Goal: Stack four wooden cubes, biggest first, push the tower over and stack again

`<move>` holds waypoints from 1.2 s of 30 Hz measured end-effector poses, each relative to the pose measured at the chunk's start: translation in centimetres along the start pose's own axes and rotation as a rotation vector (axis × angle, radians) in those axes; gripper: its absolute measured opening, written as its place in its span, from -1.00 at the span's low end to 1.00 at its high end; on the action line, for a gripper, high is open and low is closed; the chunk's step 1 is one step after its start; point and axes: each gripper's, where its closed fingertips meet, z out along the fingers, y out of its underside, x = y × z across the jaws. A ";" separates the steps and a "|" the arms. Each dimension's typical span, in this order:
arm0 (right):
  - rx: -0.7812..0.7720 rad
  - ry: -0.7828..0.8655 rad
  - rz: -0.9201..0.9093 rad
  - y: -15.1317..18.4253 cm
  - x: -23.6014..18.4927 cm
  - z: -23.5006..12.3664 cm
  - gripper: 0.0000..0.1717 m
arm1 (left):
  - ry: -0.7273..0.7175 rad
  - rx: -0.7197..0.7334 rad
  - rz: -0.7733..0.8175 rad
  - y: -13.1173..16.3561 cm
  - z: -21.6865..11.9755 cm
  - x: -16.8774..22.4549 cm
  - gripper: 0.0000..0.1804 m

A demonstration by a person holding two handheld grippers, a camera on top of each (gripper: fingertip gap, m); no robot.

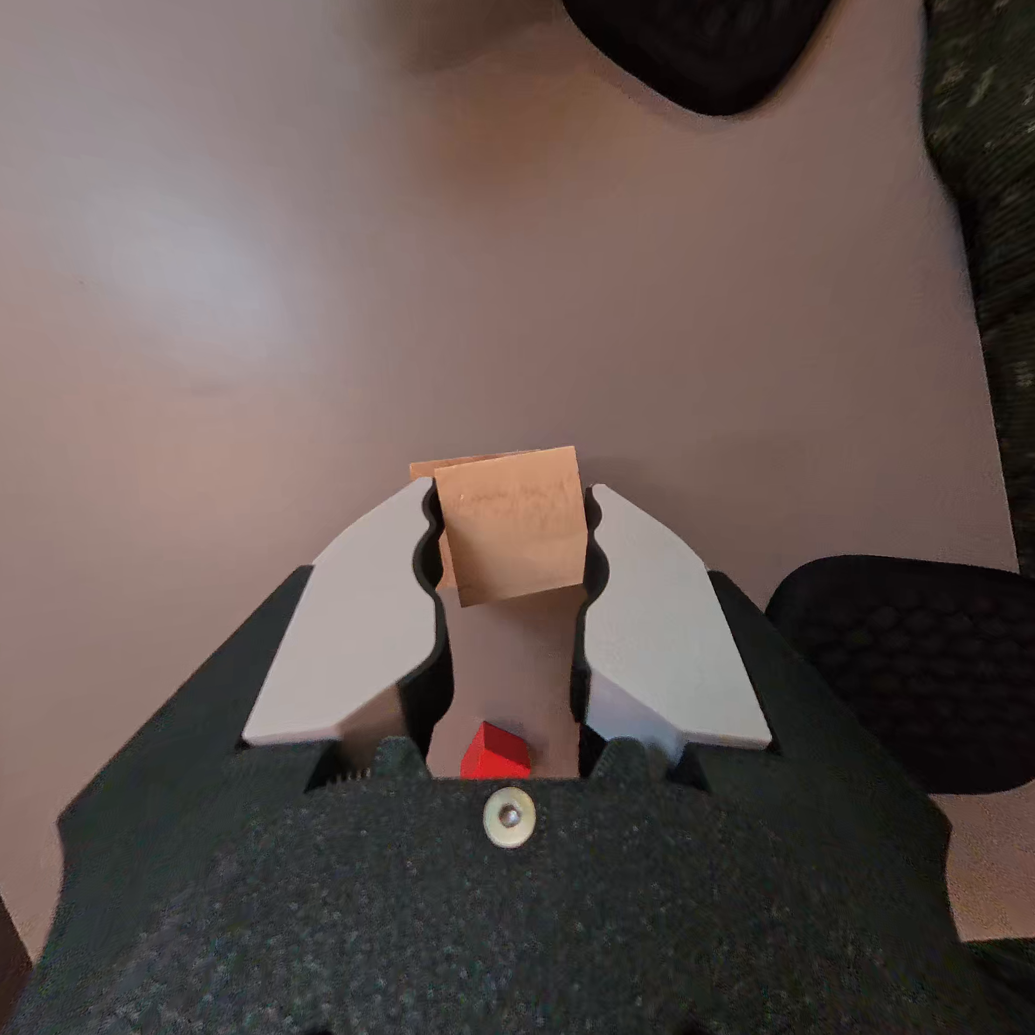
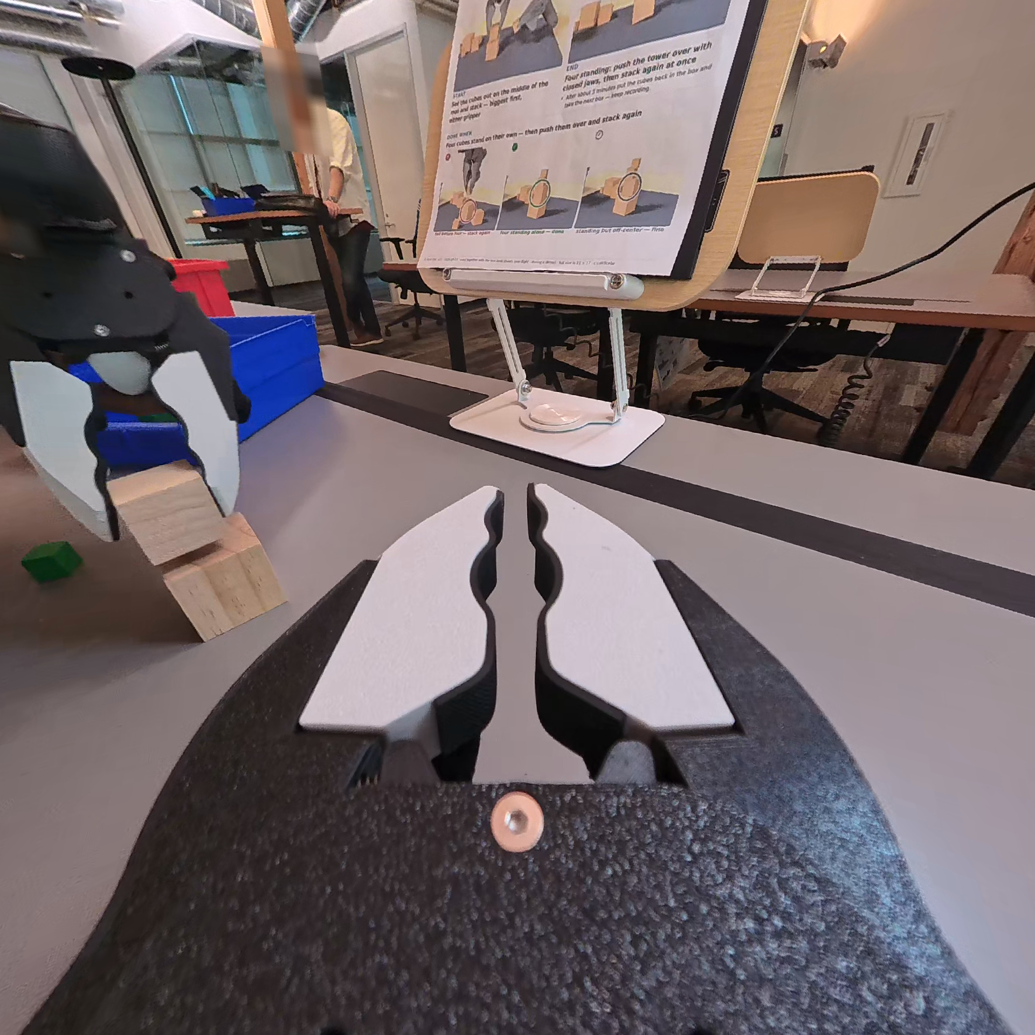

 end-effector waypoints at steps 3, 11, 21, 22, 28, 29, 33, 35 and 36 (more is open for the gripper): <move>0.002 -0.003 0.003 -0.1 0.0 0.0 -0.91 | 0.039 -0.002 0.007 0.2 0.3 -0.3 -0.47; -0.003 -0.004 0.000 0.1 0.0 0.0 -0.91 | 0.062 -0.023 0.047 0.6 0.8 -0.3 -0.47; -0.008 -0.008 0.002 0.2 0.0 0.0 -0.91 | -0.092 -0.005 -0.011 0.1 -0.7 -0.4 -0.26; -0.011 -0.008 0.002 0.3 0.0 0.1 -0.91 | -0.117 0.001 -0.010 0.1 -0.7 -0.4 -0.27; -0.018 -0.009 -0.002 0.4 -0.1 0.1 -0.91 | -0.189 -0.046 -0.028 0.9 -0.5 -0.4 -0.41; -0.019 -0.009 -0.001 0.5 -0.1 0.1 -0.91 | -0.197 -0.054 -0.026 1.0 -0.6 -0.5 -0.45; -0.019 -0.011 -0.003 0.5 -0.2 0.1 -0.91 | -0.200 -0.071 0.000 1.1 -0.6 -0.7 -0.51; -0.017 -0.013 -0.003 0.5 -0.2 0.1 -0.91 | -0.200 -0.077 0.017 1.1 -0.6 -0.7 -0.51; -0.016 -0.014 -0.002 0.4 -0.2 0.1 -0.91 | -0.200 -0.080 0.026 1.1 -0.6 -0.7 -0.51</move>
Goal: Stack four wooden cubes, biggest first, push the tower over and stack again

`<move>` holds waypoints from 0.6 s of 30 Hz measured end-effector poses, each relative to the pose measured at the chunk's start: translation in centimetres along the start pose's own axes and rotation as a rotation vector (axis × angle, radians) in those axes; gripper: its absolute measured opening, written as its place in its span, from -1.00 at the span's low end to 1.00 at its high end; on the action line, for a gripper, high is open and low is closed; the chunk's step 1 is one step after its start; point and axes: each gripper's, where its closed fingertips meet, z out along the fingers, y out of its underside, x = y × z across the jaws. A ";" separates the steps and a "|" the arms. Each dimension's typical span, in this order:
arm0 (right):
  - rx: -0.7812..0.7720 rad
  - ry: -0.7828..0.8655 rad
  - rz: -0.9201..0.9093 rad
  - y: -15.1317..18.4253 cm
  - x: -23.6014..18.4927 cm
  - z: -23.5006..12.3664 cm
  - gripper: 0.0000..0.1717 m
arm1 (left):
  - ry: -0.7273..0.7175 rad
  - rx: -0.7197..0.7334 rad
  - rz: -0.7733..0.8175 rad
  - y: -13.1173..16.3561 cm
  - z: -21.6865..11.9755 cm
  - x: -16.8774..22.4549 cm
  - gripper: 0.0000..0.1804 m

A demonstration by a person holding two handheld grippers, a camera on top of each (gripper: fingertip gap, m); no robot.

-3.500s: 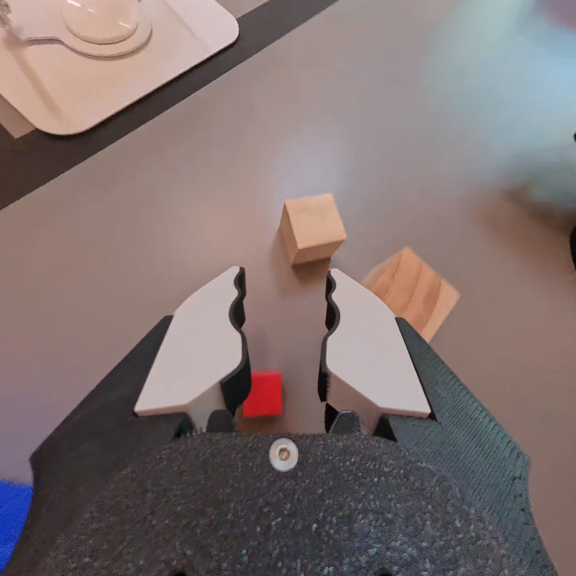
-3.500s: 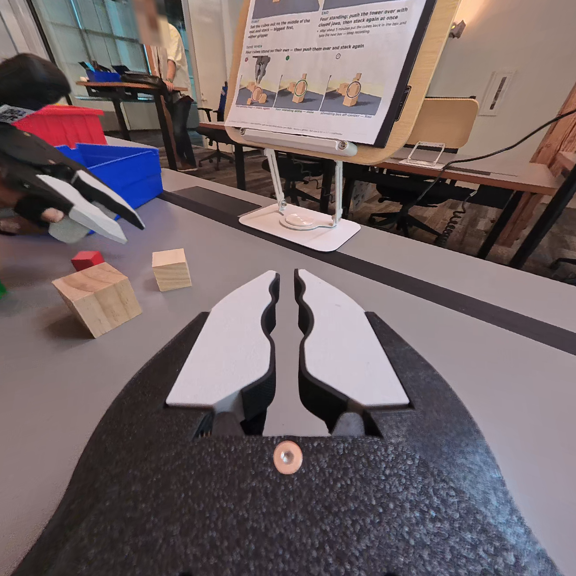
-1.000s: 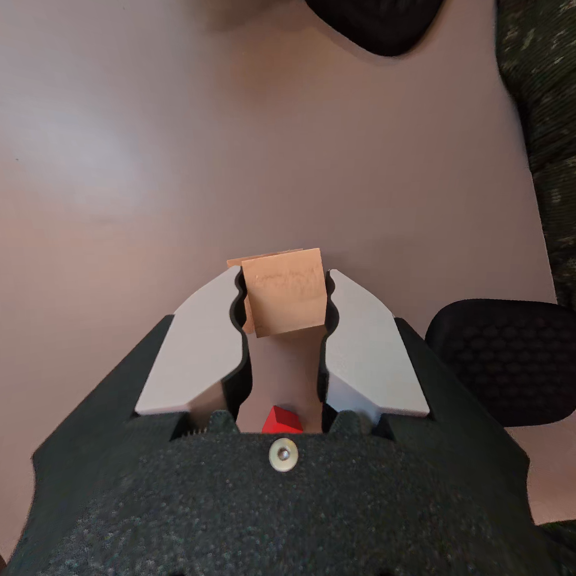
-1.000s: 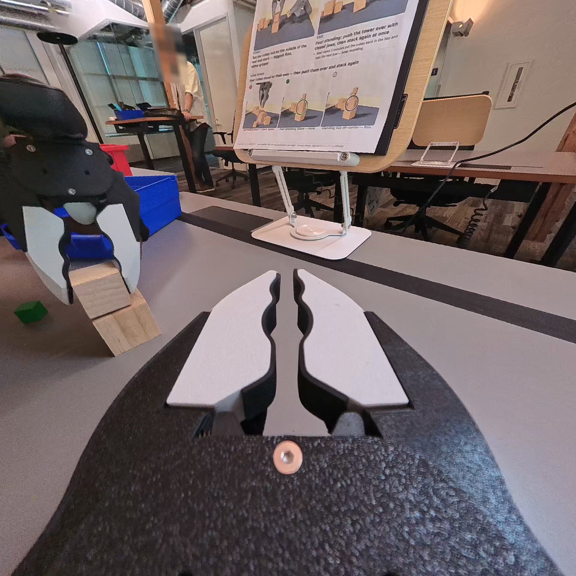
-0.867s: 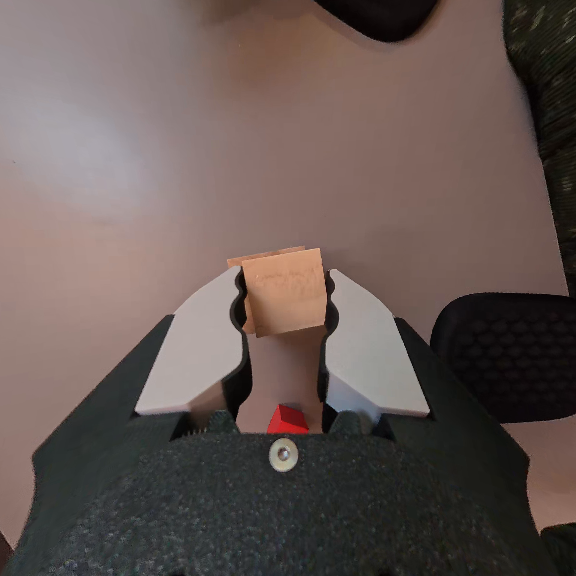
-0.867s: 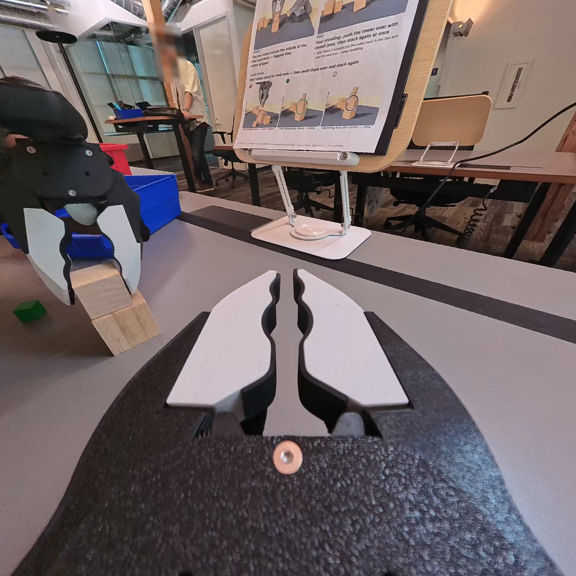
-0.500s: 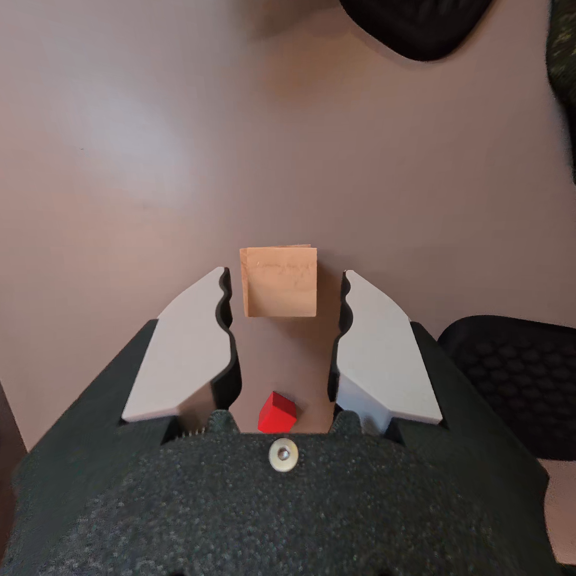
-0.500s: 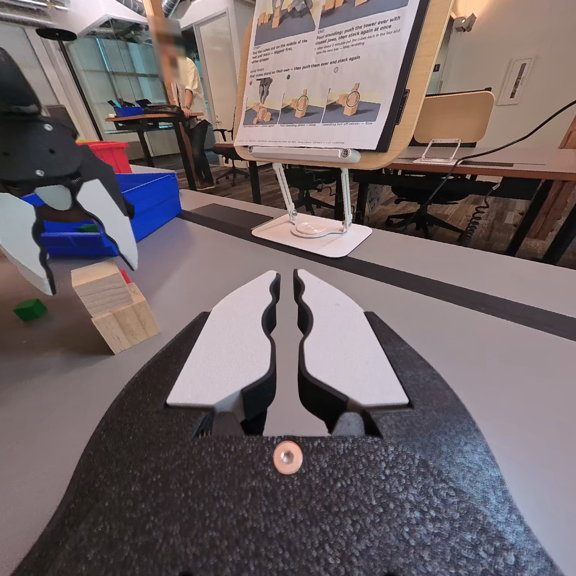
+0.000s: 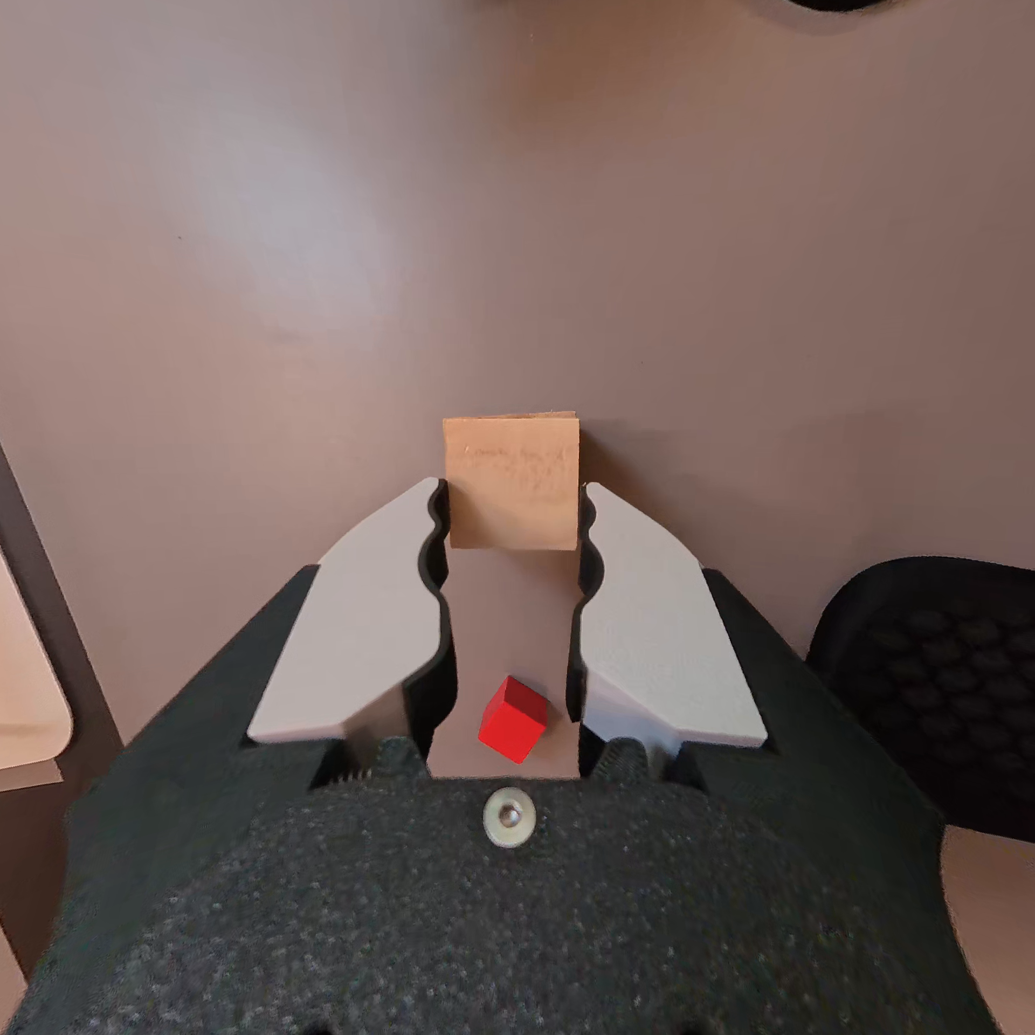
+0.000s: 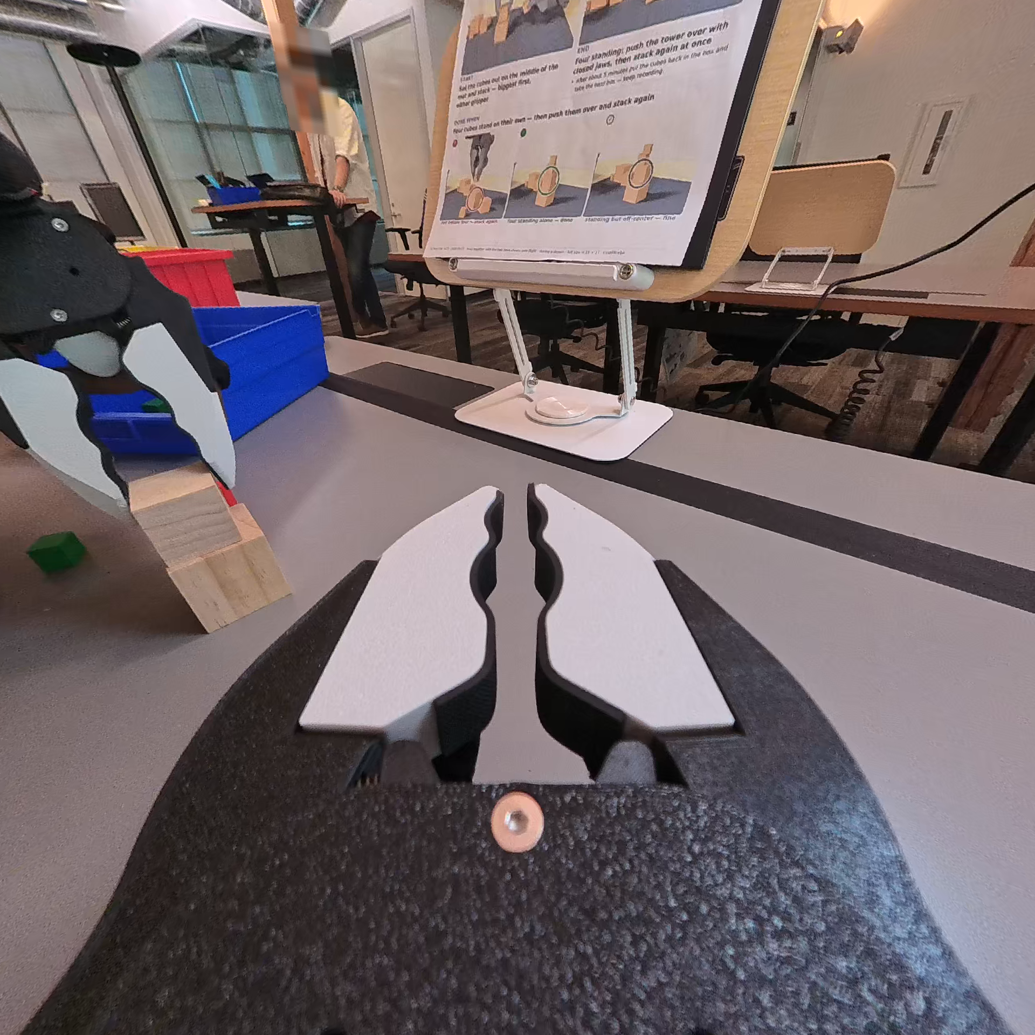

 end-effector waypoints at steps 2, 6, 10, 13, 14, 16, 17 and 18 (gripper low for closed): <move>0.003 -0.003 0.001 -0.1 0.0 -0.1 -0.91 | -0.007 -0.004 0.014 0.0 0.0 -0.1 -0.52; 0.003 -0.012 -0.001 -0.1 -0.3 0.0 -0.91 | 0.001 -0.010 0.017 0.1 0.0 -0.3 -0.52; -0.005 -0.016 -0.005 0.1 -0.4 0.1 -0.91 | 0.016 -0.003 0.015 0.1 0.0 -0.4 -0.52; 0.000 -0.017 -0.004 0.0 -0.4 0.0 -0.91 | 0.025 -0.008 0.012 0.1 0.0 -0.4 -0.52; -0.002 -0.016 -0.004 0.0 -0.3 0.1 -0.91 | 0.027 -0.010 0.007 0.1 0.0 -0.4 -0.52; -0.002 -0.016 -0.005 0.0 -0.3 0.1 -0.91 | 0.014 -0.017 -0.001 0.1 0.0 -0.6 -0.52; -0.002 -0.016 -0.005 0.0 -0.3 0.1 -0.91 | 0.009 -0.018 -0.003 0.1 0.0 -0.6 -0.52; -0.002 -0.017 -0.005 0.0 -0.3 0.1 -0.91 | 0.007 -0.019 -0.009 0.1 0.0 -0.6 -0.52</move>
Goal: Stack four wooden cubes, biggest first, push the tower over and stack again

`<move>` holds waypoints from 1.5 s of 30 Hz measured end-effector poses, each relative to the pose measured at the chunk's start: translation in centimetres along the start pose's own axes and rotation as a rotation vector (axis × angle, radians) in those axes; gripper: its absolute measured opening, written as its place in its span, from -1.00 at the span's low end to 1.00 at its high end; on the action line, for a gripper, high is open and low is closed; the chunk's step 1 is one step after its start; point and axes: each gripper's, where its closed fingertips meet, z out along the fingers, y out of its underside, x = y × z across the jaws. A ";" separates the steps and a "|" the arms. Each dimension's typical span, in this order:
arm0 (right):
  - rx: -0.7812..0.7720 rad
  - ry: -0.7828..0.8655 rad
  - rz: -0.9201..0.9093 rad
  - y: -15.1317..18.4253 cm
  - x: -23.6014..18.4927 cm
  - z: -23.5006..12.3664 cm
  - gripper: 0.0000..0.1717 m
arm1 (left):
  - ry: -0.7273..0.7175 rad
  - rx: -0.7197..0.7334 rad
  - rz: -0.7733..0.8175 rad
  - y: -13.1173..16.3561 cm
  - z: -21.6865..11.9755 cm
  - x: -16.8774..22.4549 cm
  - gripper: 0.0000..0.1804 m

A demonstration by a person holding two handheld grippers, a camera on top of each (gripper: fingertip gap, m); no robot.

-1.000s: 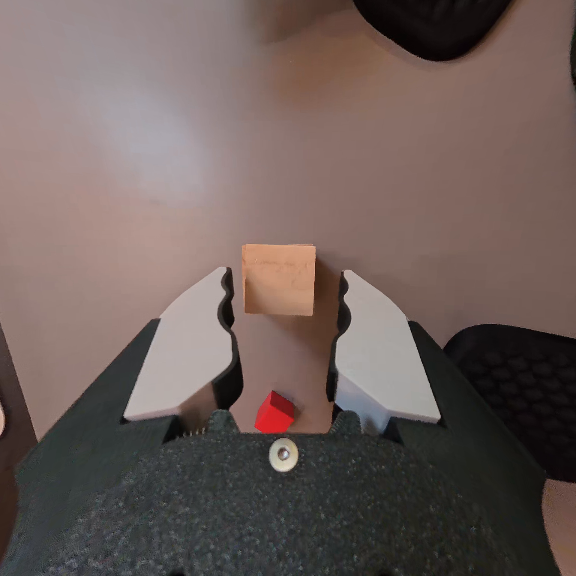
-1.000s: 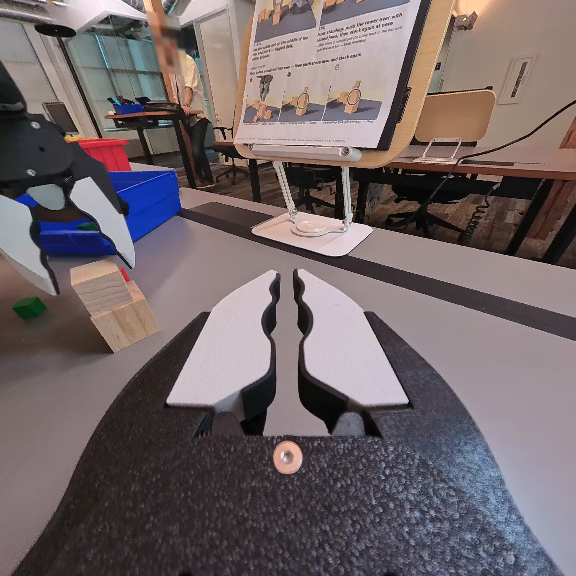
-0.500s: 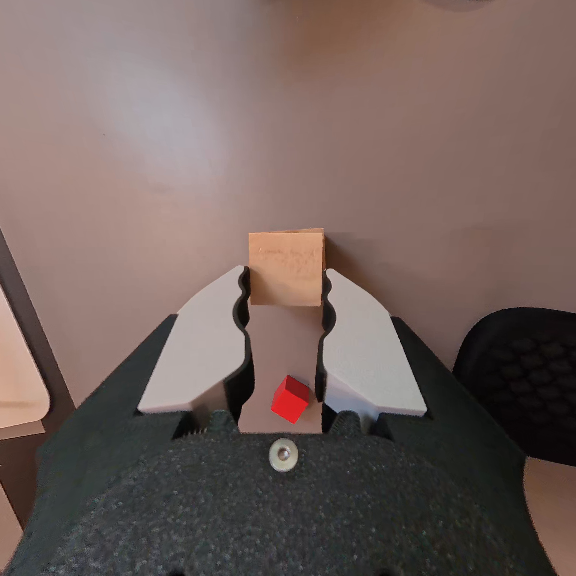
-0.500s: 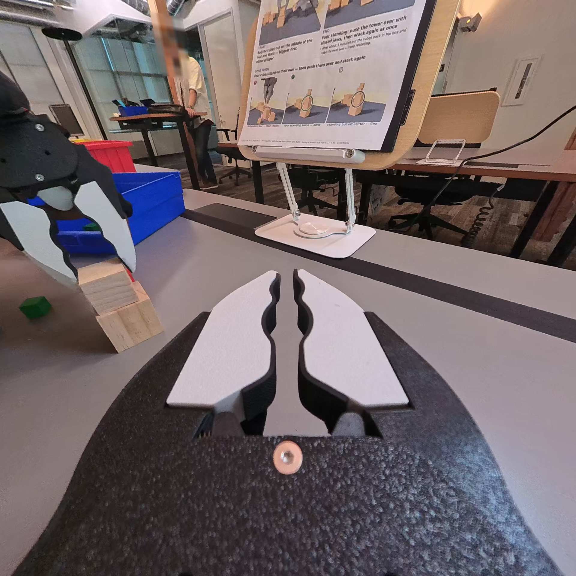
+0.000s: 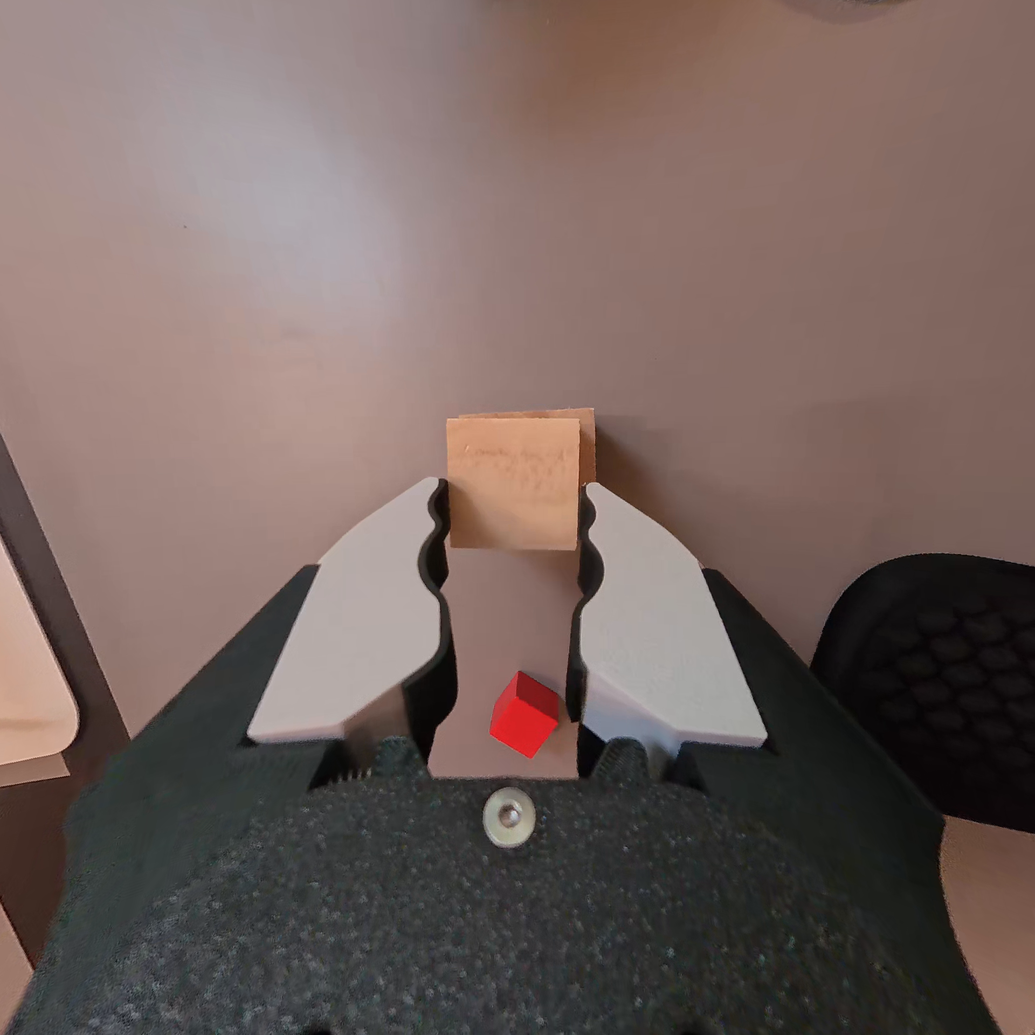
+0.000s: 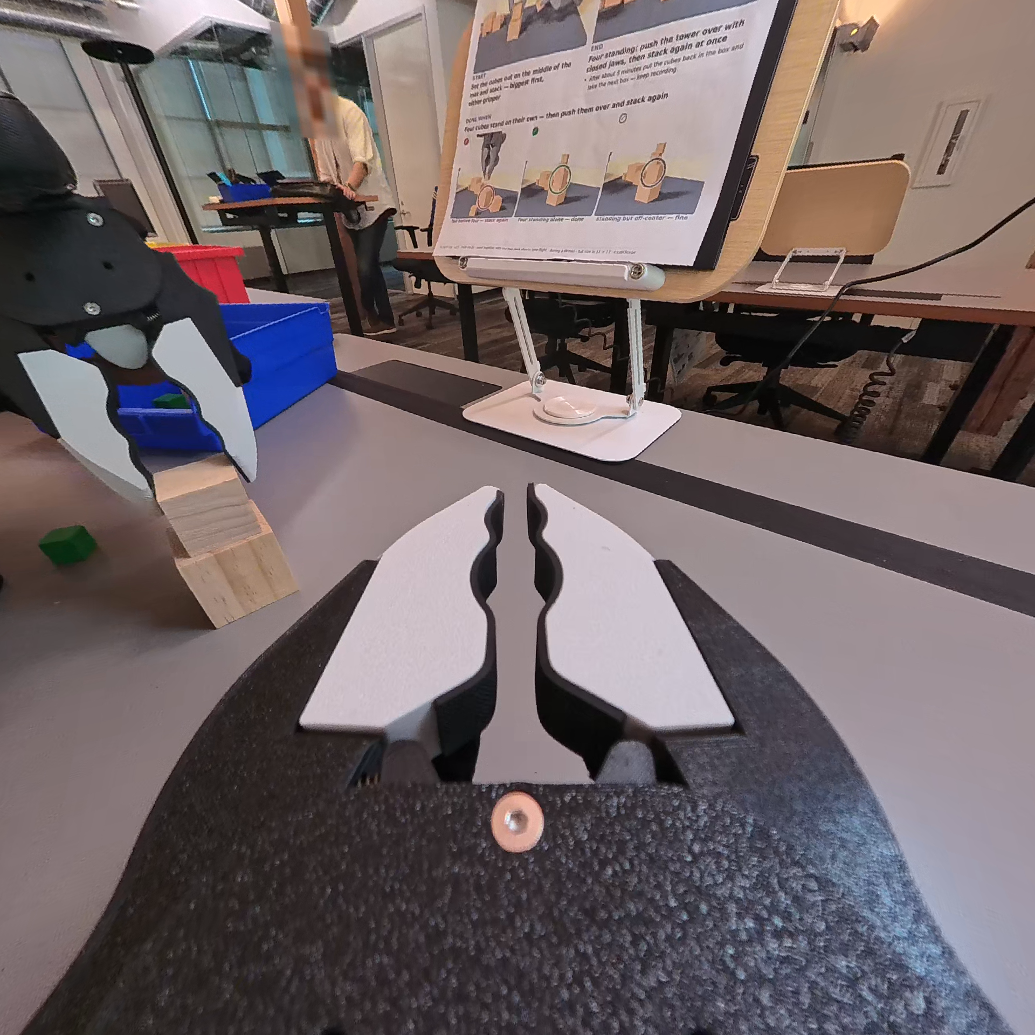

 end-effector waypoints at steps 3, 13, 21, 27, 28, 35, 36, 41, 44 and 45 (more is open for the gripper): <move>-0.001 -0.001 0.001 0.0 0.0 0.0 -0.91 | -0.003 0.005 -0.013 0.0 0.0 0.0 -0.52; 0.000 0.004 0.002 0.1 0.1 0.0 -0.90 | -0.001 -0.022 -0.052 0.2 -0.1 0.0 -0.52; 0.000 0.009 -0.001 0.0 0.2 0.0 -0.90 | -0.007 -0.033 -0.077 0.2 -0.1 0.0 -0.52; 0.005 0.008 -0.001 -0.1 0.2 0.0 -0.89 | -0.018 -0.022 -0.092 0.1 0.0 0.0 -0.50; 0.008 0.005 0.000 -0.2 0.1 -0.1 -0.89 | -0.012 -0.003 -0.092 -0.1 -0.1 0.2 -0.43; 0.062 -0.006 -0.028 -1.2 -0.3 -0.4 -0.78 | -0.097 0.339 -0.212 -1.7 -4.4 -0.8 -0.31; 0.068 0.003 -0.029 -1.4 -0.2 -0.4 -0.75 | -0.130 0.388 -0.242 -1.5 -5.4 -1.1 -0.31; 0.102 0.076 -0.013 -2.2 1.0 -1.1 -0.63 | -0.355 0.690 -0.392 1.4 -10.6 -1.3 -0.33; 0.124 0.108 -0.005 -2.5 1.7 -1.5 -0.65 | -0.495 0.754 -0.535 5.3 -11.5 -0.9 -0.37; 0.129 0.114 -0.004 -2.6 1.8 -1.5 -0.65 | -0.517 0.745 -0.578 6.6 -11.2 -0.5 -0.37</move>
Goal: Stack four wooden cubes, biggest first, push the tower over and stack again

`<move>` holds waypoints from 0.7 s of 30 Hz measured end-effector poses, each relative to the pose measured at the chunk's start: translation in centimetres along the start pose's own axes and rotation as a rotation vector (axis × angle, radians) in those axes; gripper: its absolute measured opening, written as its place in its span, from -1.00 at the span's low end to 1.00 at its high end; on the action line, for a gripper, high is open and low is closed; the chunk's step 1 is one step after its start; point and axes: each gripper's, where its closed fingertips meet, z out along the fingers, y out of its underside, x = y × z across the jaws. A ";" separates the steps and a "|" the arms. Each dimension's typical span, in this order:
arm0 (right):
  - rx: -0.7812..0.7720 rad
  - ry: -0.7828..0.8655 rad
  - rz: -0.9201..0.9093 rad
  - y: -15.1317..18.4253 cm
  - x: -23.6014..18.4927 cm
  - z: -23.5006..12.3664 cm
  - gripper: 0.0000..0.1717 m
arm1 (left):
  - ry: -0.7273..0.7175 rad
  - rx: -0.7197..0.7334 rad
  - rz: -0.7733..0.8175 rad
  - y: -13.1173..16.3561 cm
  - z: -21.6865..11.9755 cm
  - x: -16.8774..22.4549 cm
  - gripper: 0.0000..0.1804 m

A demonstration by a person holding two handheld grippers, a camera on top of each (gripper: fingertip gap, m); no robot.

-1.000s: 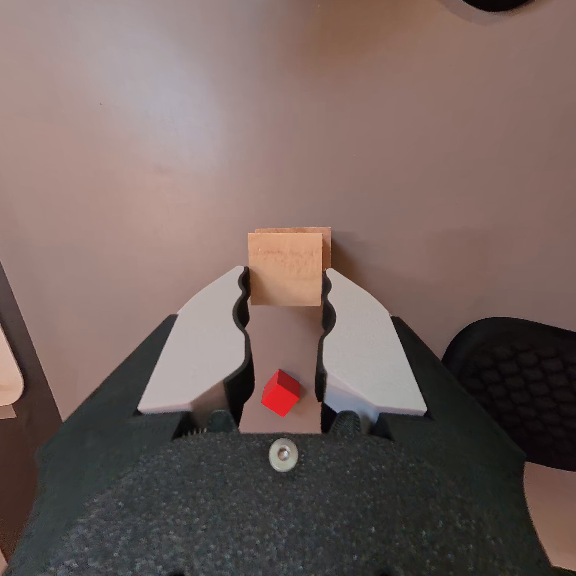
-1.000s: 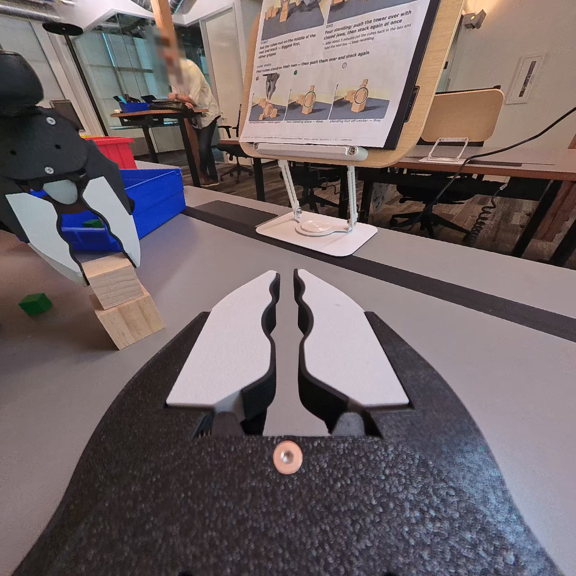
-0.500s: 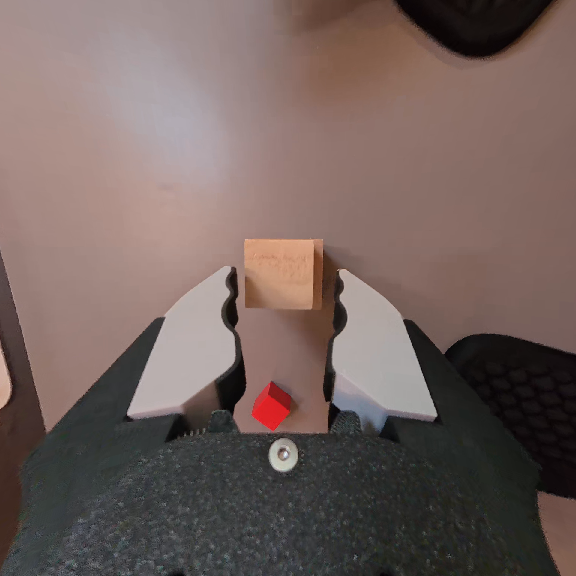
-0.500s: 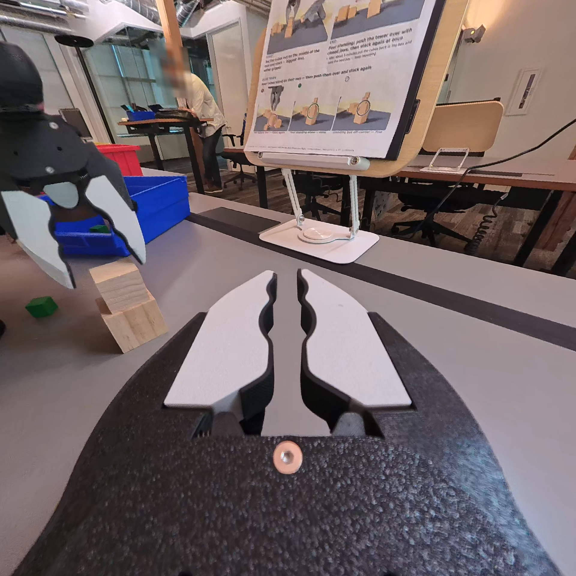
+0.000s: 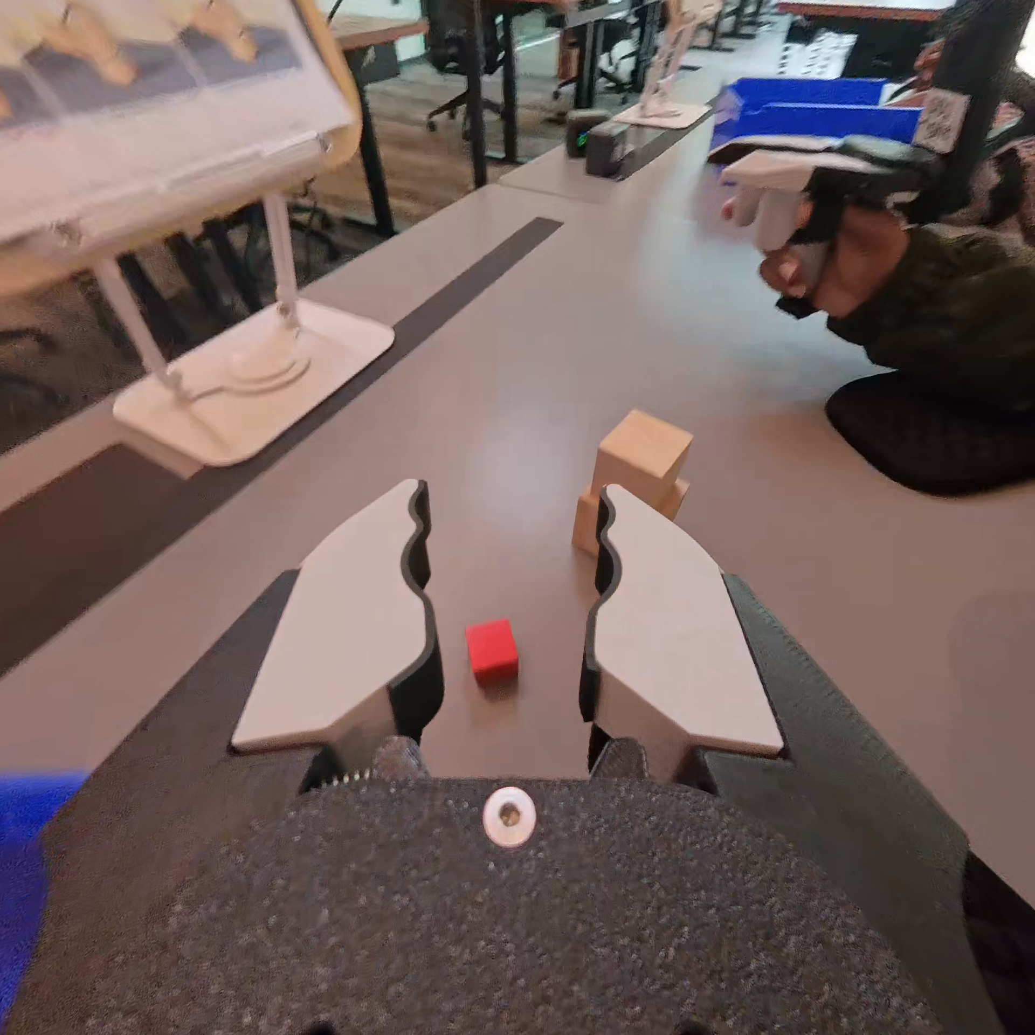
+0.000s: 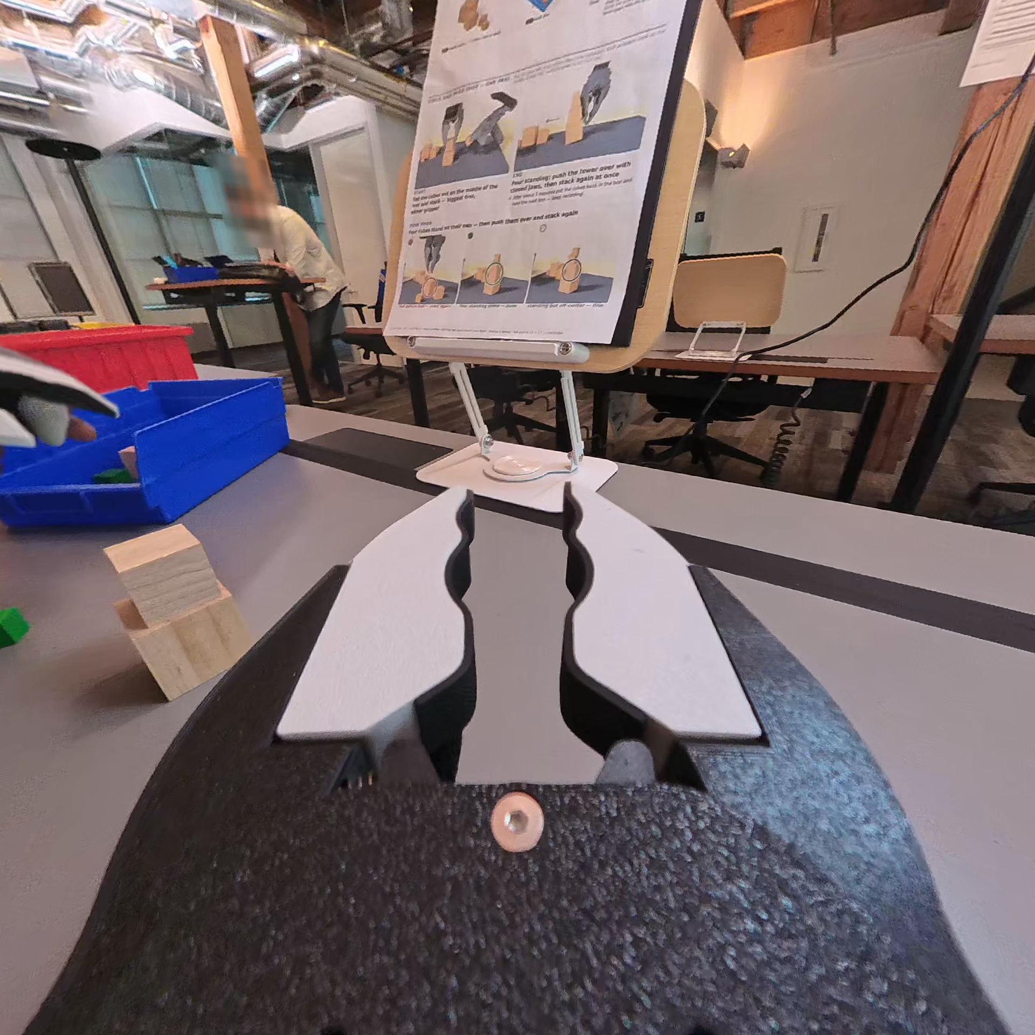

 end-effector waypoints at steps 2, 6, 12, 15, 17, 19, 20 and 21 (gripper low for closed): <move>0.004 0.000 -0.001 0.0 0.0 0.0 -0.65 | -0.042 -0.049 -0.053 2.6 -1.1 -0.5 -0.37; 0.013 0.012 -0.025 0.0 -0.2 0.0 -0.72 | -0.126 -0.166 -0.106 7.0 -2.5 -1.4 -0.42; 0.015 0.020 -0.045 0.1 -0.3 0.0 -0.92 | -0.251 -0.348 -0.128 11.2 -3.4 -3.4 -0.36; 0.003 0.021 -0.041 0.4 -0.3 0.1 -0.94 | -0.246 -0.411 -0.114 12.3 -2.7 -3.4 -0.35; -0.005 0.018 -0.038 0.6 -0.3 0.2 -0.94 | -0.201 -0.413 -0.142 12.3 -1.4 -2.6 -0.37; -0.012 0.014 -0.035 0.8 -0.4 0.2 -0.94 | -0.154 -0.415 -0.166 12.1 0.3 -1.7 -0.42; -0.014 0.012 -0.033 0.8 -0.4 0.3 -0.94 | -0.144 -0.429 -0.163 12.1 1.2 -1.4 -0.43; -0.015 0.011 -0.032 0.8 -0.4 0.3 -0.94 | -0.145 -0.450 -0.151 12.3 2.0 -1.3 -0.43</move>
